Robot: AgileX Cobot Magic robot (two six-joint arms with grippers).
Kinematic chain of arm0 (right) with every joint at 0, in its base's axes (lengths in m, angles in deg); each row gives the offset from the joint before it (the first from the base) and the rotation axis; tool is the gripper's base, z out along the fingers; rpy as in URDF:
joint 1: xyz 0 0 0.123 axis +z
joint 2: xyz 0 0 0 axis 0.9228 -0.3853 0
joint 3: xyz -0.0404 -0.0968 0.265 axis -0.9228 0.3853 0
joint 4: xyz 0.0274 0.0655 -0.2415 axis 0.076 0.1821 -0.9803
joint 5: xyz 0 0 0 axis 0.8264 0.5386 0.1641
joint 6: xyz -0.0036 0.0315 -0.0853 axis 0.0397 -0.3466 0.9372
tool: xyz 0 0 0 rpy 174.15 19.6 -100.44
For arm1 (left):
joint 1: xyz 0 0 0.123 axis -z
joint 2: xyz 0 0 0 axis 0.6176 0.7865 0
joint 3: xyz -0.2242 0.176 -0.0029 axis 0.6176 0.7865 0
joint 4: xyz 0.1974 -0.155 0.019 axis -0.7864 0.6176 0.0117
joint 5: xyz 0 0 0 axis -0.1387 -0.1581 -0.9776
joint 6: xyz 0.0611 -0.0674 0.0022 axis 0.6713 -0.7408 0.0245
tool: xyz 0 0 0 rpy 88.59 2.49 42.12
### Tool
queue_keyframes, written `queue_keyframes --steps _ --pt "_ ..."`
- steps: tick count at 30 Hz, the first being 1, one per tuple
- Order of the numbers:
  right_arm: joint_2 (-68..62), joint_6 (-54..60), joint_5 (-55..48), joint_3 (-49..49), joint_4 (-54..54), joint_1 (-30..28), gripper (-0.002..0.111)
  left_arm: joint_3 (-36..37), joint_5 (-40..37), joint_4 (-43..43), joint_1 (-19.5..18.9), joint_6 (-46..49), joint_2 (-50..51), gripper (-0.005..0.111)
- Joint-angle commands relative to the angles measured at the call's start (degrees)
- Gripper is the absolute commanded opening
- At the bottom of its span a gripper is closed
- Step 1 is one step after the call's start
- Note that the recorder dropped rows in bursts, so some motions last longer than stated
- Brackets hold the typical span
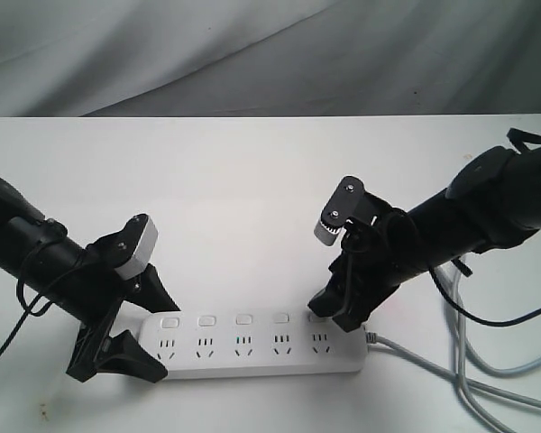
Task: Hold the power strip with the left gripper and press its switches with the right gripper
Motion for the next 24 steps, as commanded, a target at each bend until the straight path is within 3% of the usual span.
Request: queue_keyframes --steps 1,8,16,24 --pt "-0.8 1.0 3.8 0.7 -2.7 -0.1 0.06 -0.1 0.7 -0.1 0.2 -0.6 0.0 0.0" --pt "12.5 -1.5 3.2 0.7 0.5 -0.1 0.06 -0.1 0.7 -0.1 0.2 -0.6 0.0 0.0" --pt "32.5 -11.5 17.3 0.7 -0.4 -0.1 0.06 -0.1 0.7 -0.1 0.2 -0.6 0.0 0.0" --pt "46.1 -11.9 24.3 0.7 -0.2 -0.1 0.06 -0.1 0.7 -0.1 0.2 -0.6 0.0 0.0"
